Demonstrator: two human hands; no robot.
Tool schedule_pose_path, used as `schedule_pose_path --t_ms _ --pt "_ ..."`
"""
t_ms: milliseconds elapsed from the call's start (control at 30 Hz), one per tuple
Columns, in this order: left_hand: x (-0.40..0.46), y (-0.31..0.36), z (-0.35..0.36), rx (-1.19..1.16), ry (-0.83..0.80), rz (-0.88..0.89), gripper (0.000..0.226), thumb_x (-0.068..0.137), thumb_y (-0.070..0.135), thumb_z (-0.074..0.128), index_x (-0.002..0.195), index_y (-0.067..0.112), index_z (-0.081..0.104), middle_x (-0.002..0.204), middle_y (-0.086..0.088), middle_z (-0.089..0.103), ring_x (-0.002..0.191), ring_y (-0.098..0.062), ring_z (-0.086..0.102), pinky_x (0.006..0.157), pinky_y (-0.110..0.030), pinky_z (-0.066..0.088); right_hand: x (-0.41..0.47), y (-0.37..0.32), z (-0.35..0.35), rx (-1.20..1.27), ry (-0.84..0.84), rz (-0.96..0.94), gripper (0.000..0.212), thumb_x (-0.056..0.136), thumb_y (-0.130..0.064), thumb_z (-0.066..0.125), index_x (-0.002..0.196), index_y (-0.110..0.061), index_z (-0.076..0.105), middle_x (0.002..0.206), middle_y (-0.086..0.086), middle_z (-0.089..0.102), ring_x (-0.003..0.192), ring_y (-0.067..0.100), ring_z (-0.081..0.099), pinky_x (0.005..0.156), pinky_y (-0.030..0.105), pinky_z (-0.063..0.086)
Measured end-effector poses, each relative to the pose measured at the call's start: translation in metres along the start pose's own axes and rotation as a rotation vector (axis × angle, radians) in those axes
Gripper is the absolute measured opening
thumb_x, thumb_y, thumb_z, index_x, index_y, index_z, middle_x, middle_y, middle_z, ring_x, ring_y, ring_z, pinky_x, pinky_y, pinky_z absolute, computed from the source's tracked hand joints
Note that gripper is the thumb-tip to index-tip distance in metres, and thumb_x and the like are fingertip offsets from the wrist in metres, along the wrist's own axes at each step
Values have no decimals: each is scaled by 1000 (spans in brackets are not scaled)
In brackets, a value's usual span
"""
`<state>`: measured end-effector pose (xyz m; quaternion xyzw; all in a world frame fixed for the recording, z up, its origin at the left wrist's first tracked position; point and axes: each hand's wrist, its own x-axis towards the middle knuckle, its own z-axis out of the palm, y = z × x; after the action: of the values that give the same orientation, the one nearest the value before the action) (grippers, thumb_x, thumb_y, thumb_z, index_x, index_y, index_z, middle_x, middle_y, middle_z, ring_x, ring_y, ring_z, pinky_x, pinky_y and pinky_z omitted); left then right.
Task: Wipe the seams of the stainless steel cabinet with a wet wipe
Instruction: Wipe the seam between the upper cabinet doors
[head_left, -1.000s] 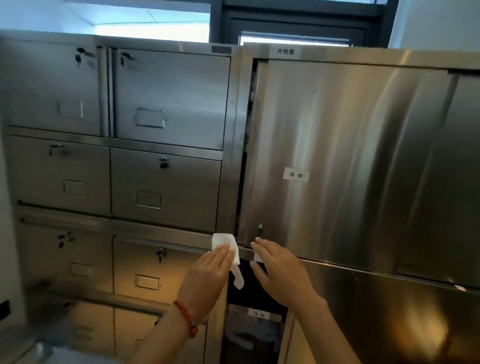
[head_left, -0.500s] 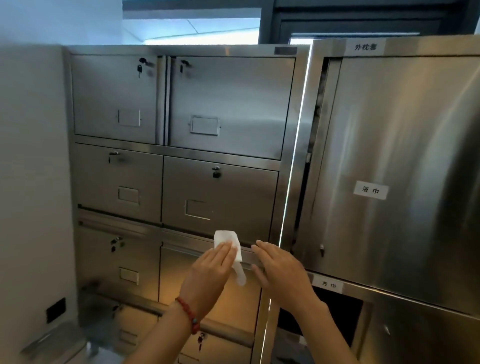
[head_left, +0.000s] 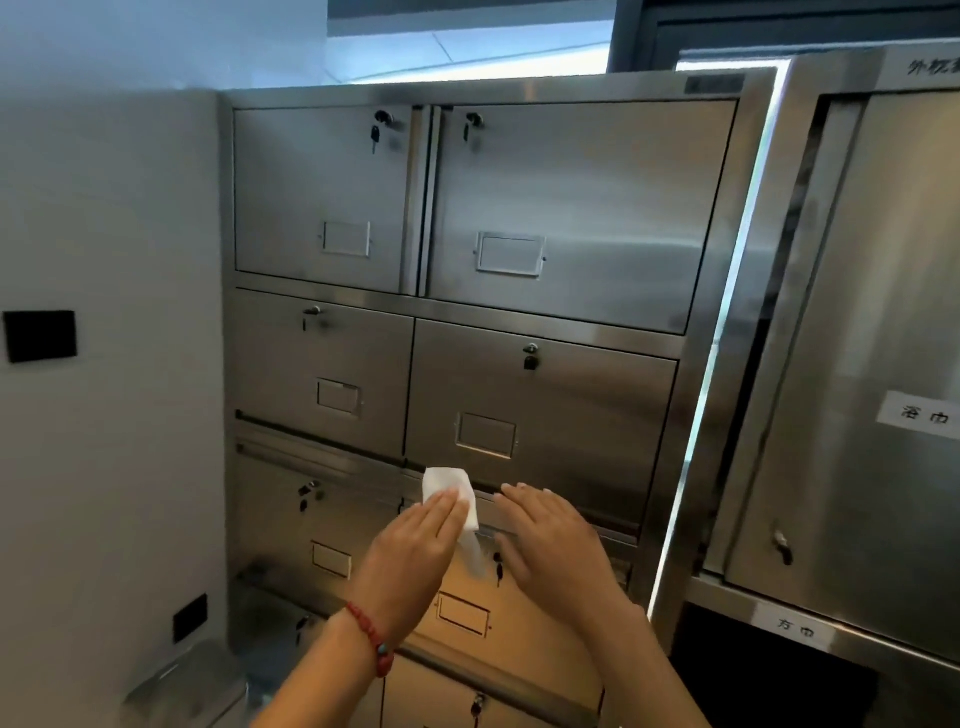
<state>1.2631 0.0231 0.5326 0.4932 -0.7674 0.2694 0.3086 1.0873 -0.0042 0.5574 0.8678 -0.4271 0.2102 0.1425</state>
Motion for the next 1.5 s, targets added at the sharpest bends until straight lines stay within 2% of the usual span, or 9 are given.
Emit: schedule_pose_path --t_ms 367,600,933,1100,1233,1500 --pt "6 -80 24 104 -25 -74 83 15 21 96 95 9 74 96 -6 73 81 -14 71 66 -26 56 92 -12 58 51 41 -85 50 101 -39 30 148 -26 23 154 -7 24 142 6 16 108 21 -3" --pt "47 -138 56 176 -1 -88 77 16 19 96 90 8 75 92 -8 73 78 -15 71 63 -27 56 171 3 97 110 85 -142 50 100 -40 32 147 -25 25 154 -7 25 142 7 17 109 20 -1" --pt "94 -198 94 223 8 -106 80 18 16 96 94 7 74 96 -9 72 82 -16 71 67 -28 56 258 28 130 153 132 -201 49 99 -38 37 146 -24 30 152 -5 30 141 8 23 109 20 3" --pt "107 -218 107 228 14 -101 83 16 10 95 96 6 74 98 -10 72 84 -18 71 69 -29 56 282 32 137 163 162 -218 48 97 -31 46 142 -17 39 148 0 38 138 13 33 112 26 14" --pt "113 -235 119 210 16 -83 82 17 12 95 96 6 73 98 -11 72 84 -18 71 69 -29 56 299 36 147 145 148 -222 51 99 -36 40 147 -22 28 153 -5 29 141 8 22 111 20 3" --pt "123 -283 139 130 47 -16 79 22 15 96 97 7 73 99 -11 71 84 -18 71 69 -31 56 328 24 162 92 175 -185 56 97 -39 45 147 -24 26 153 -6 27 141 6 21 110 20 3"
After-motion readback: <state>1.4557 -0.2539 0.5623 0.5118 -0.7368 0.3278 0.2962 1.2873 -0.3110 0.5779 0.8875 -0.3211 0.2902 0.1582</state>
